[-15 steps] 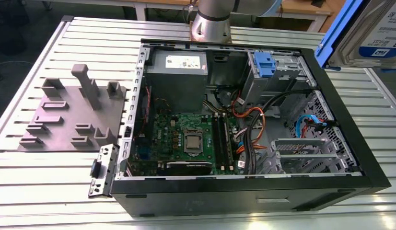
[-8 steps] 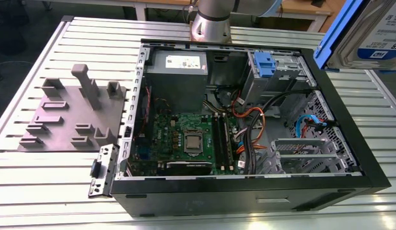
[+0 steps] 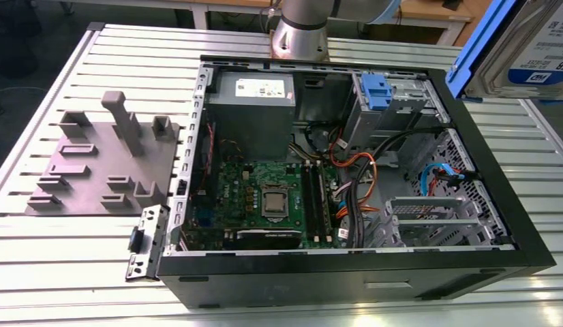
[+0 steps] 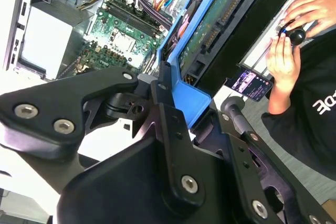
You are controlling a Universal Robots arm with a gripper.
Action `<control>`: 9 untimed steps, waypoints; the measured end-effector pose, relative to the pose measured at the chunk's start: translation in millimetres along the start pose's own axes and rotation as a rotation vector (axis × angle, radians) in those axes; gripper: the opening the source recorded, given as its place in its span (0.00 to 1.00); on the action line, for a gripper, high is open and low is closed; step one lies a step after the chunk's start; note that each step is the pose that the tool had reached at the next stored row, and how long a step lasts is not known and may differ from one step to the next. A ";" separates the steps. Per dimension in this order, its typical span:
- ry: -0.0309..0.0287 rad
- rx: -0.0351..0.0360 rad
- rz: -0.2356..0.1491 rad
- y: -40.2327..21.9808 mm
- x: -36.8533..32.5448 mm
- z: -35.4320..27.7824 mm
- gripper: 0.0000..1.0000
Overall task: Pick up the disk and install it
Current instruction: 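Insert the disk into the insertion slot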
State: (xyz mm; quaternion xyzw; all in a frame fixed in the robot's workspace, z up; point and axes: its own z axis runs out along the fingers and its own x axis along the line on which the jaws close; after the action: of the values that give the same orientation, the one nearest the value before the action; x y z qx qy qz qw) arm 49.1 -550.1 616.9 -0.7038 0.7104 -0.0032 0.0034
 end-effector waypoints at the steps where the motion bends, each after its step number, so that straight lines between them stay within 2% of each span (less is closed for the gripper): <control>1: 0.0000 0.0000 0.000 0.0 0.0 0.0 0.36; 9: 0.0000 0.0000 0.000 0.1 0.1 3.6 0.36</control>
State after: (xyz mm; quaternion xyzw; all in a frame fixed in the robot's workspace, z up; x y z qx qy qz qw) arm 49.1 -550.2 613.3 -0.7038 0.7104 -0.0032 0.0034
